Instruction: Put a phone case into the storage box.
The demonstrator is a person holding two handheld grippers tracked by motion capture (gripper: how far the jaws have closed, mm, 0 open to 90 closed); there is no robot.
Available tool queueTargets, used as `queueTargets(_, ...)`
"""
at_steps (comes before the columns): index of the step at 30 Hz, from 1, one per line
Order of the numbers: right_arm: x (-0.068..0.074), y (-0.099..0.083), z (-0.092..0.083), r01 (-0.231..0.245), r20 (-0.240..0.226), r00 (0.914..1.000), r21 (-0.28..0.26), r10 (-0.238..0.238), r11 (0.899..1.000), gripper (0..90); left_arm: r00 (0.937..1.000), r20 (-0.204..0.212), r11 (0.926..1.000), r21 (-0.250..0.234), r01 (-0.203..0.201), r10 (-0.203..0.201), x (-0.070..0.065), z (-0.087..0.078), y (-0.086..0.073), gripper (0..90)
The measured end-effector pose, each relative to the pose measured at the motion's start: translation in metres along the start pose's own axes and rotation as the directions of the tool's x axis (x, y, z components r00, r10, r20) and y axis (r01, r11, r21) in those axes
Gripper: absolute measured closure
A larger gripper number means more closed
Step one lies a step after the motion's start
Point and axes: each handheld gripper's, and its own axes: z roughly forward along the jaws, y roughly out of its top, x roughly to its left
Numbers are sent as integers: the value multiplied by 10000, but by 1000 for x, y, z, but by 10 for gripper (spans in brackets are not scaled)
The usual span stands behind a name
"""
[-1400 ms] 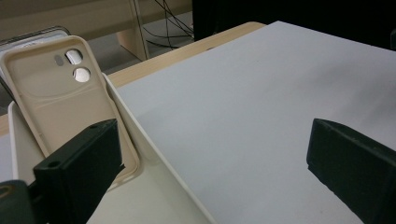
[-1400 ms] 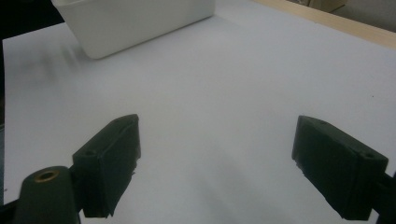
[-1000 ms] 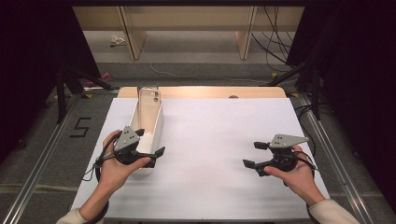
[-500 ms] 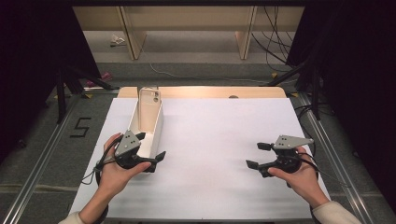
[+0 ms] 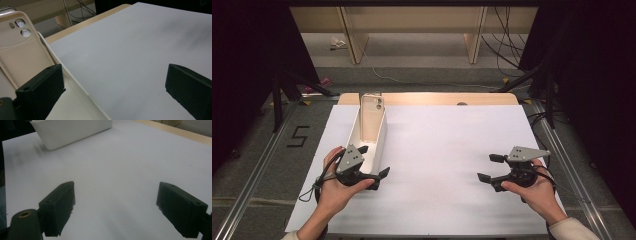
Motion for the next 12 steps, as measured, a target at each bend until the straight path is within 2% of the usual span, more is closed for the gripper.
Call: queueTargets(12,5,0,-1,105,-171,9998,-43,-106,9999,163,10000,32,10000,47,-30,30,-2,1,-3,11)
